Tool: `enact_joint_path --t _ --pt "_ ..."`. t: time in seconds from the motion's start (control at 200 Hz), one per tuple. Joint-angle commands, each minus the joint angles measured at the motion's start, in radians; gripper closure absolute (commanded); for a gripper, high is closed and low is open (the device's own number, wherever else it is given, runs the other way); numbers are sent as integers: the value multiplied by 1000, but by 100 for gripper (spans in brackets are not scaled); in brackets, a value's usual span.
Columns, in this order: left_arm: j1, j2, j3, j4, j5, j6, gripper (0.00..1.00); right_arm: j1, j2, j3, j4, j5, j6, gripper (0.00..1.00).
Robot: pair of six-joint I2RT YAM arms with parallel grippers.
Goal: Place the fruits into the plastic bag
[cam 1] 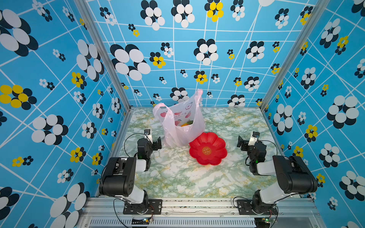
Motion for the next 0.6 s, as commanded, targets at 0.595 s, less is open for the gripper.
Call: enact_joint_path --t 0.595 --pt "-6 6 20 1 -10 15 1 18 -18 78 -175 15 -23 1"
